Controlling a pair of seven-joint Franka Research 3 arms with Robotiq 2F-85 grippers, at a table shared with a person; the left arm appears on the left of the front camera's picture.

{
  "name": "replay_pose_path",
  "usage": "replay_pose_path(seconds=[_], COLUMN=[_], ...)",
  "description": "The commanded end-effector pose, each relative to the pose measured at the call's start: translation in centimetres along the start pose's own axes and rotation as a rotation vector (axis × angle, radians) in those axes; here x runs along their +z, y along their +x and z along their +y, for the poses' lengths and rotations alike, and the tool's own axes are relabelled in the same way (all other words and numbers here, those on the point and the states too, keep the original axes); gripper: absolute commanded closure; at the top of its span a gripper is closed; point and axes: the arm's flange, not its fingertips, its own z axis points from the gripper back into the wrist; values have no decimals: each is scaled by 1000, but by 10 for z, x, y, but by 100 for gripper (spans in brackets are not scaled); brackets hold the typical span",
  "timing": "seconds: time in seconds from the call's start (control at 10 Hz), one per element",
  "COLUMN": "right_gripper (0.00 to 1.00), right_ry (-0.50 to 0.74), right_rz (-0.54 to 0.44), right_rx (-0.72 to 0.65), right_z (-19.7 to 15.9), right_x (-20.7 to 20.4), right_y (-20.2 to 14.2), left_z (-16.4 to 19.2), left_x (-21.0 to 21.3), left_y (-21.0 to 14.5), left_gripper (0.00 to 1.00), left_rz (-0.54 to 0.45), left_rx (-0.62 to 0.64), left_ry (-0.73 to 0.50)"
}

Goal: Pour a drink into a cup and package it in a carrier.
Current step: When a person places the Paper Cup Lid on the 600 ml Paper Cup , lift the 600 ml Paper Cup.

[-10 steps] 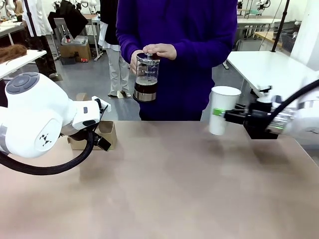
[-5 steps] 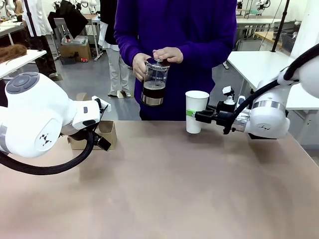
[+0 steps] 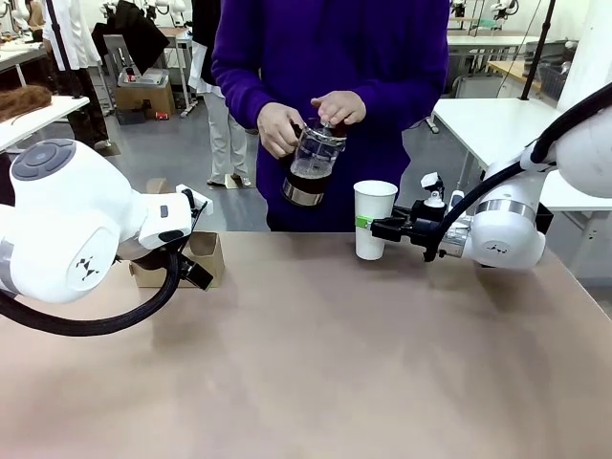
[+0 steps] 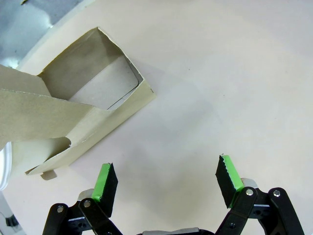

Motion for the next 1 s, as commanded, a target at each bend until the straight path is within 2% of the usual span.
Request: replay_pose_path(seconds=[0.0,0.9], right_gripper=[20,20], right_ry=[2,2], right_rz=[-2,-2], right_rx=[3,3], right_z=[3,3], right_x=[0,0], right_y=[4,4], left_z=[0,0], left_x=[0,0], left_y=[0,0], left_gripper=[0,0], left_rz=[-1,-1], left_rx=[0,0], left_ry=[-1,-1])
